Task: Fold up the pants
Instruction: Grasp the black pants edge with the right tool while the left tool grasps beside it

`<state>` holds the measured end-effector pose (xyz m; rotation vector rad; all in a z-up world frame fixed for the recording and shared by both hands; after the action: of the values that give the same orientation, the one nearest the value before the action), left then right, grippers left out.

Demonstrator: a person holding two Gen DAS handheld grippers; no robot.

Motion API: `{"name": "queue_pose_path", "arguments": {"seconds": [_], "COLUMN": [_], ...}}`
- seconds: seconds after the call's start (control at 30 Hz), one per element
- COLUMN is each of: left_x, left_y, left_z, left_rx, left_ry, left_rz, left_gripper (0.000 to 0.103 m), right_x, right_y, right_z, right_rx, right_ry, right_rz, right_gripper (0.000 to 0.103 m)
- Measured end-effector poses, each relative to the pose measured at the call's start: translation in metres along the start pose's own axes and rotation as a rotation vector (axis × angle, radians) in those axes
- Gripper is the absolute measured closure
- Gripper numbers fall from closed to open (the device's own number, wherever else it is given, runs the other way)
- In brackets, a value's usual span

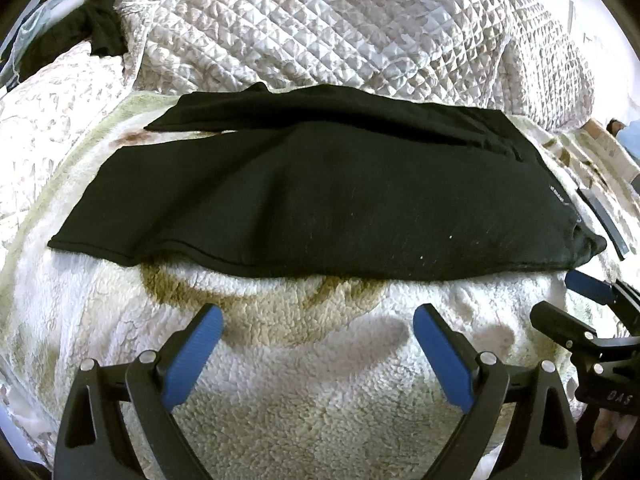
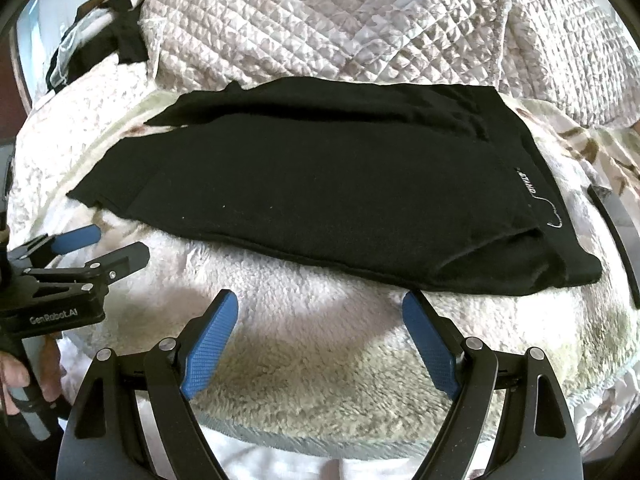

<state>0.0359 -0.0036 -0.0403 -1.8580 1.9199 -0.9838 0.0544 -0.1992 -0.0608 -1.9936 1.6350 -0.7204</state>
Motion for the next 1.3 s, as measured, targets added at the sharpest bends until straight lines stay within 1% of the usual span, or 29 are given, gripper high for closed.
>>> {"name": "queue_pose_path", "arguments": {"seconds": [0.1,0.2,0.33,0.47,0.6,0.63,0.7,0.73,0.83,0.87,0.9,0.97,1.0,1.03,1.1,1.13,1.2,1.23,1.3], "left_x": [-0.002,-0.007,-0.022,-0.051,-0.084,-0.089,-0.102,-0.106,-0.111,-0.115,-0.12,-0.132,-0.136,-0.139,-0.142,-0.144,-0.147,-0.149,-0.154], "left_y": [-0.002,-0.008,-0.015,-0.018,-0.016,-0.015,-0.013,-0.014,-0.023,-0.026,-0.029,-0.033,-0.034,-0.036,-0.039,-0.04,-0.042,-0.043,-0.044], "left_z": [-0.002,-0.009,-0.02,-0.031,-0.033,-0.031,-0.025,-0.024,-0.02,-0.019,-0.017,-0.015,-0.014,-0.014,-0.011,-0.009,-0.005,-0.004,-0.002], "left_rx": [0.015,0.048,0.099,0.148,0.163,0.158,0.157,0.168,0.196,0.207,0.219,0.241,0.251,0.26,0.264,0.264,0.261,0.261,0.252], "left_ry": [0.002,-0.003,-0.015,-0.036,-0.051,-0.048,-0.013,-0.004,-0.003,-0.005,-0.005,0.001,0.004,0.002,-0.015,-0.024,-0.05,-0.053,-0.053], "left_rz": [-0.012,-0.019,-0.059,-0.144,-0.256,-0.281,-0.357,-0.378,-0.379,-0.388,-0.405,-0.442,-0.457,-0.464,-0.461,-0.459,-0.459,-0.464,-0.482], "left_gripper": [0.005,0.005,0.006,0.006,0.006,0.006,0.008,0.008,0.008,0.01,0.015,0.021,0.025,0.026,0.033,0.035,0.05,0.055,0.086], "right_x": [0.008,0.02,0.044,0.071,0.095,0.1,0.109,0.111,0.12,0.123,0.126,0.136,0.141,0.146,0.156,0.159,0.166,0.169,0.172], "right_y": [-0.002,-0.003,-0.005,-0.002,0.001,0.002,0.0,-0.003,-0.015,-0.018,-0.021,-0.026,-0.027,-0.027,-0.026,-0.026,-0.026,-0.025,-0.024], "right_z": [-0.003,-0.006,-0.007,-0.003,0.006,0.01,0.017,0.019,0.027,0.029,0.03,0.032,0.034,0.037,0.043,0.045,0.049,0.051,0.055], "right_rx": [0.002,0.006,-0.002,-0.022,-0.045,-0.054,-0.059,-0.056,-0.044,-0.043,-0.034,-0.015,-0.013,-0.017,-0.028,-0.03,-0.034,-0.039,-0.048], "right_ry": [-0.001,-0.003,0.004,0.009,0.002,-0.005,-0.025,-0.026,-0.039,-0.047,-0.051,-0.047,-0.047,-0.046,-0.043,-0.039,-0.02,-0.018,-0.025], "right_rz": [0.027,0.066,0.161,0.283,0.406,0.43,0.48,0.494,0.543,0.561,0.581,0.628,0.655,0.677,0.72,0.734,0.756,0.766,0.782], "right_gripper": [0.019,0.019,0.019,0.019,0.019,0.019,0.019,0.019,0.021,0.026,0.035,0.045,0.049,0.051,0.061,0.064,0.081,0.082,0.084]}}
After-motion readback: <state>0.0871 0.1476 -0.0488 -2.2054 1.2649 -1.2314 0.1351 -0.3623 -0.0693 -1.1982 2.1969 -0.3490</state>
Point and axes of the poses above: each gripper's, at about its wrist camera, not at the fingertips, and z roughly the way its jaws point, x to its right, y to its underside, the point moved 6 cm from there along z, roughly the way its jaws point, and after that the axes turned 14 degrees about y, right-handed, at the moved point
